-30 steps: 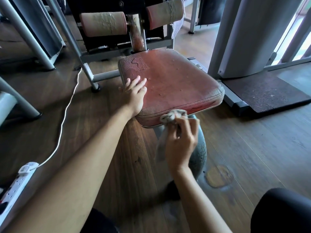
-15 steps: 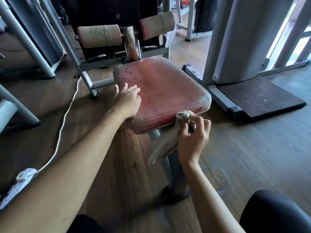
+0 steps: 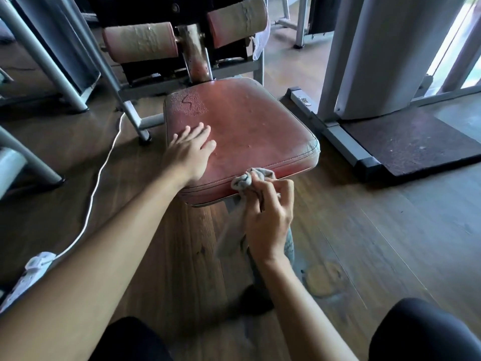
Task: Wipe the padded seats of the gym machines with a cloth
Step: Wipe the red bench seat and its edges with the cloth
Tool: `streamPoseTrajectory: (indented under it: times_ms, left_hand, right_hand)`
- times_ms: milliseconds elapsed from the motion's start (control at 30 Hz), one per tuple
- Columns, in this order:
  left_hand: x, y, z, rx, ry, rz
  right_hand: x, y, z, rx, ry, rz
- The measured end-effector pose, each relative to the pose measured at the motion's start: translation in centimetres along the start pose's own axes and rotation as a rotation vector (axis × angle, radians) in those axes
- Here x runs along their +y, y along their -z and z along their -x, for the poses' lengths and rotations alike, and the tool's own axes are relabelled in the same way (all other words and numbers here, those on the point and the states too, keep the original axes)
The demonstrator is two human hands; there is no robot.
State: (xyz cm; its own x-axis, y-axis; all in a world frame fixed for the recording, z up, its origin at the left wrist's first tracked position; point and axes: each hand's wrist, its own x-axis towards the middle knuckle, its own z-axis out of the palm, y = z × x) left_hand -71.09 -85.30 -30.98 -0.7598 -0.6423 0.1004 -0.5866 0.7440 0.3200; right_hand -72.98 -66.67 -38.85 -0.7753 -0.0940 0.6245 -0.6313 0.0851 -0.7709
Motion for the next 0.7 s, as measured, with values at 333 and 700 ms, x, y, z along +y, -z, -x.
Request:
streamPoseTrajectory:
  times_ms: [333, 700]
  left_hand:
    - [0.1, 0.0, 0.1, 0.012, 0.009, 0.049]
    - [-0.2, -0.2, 0.2, 0.017, 0.009, 0.072]
  right_hand:
    - [-0.6, -0.4, -0.1, 0.058, 0.014, -0.014]
    - [3.4, 2.4, -3.5, 0.14, -0.133, 0.058]
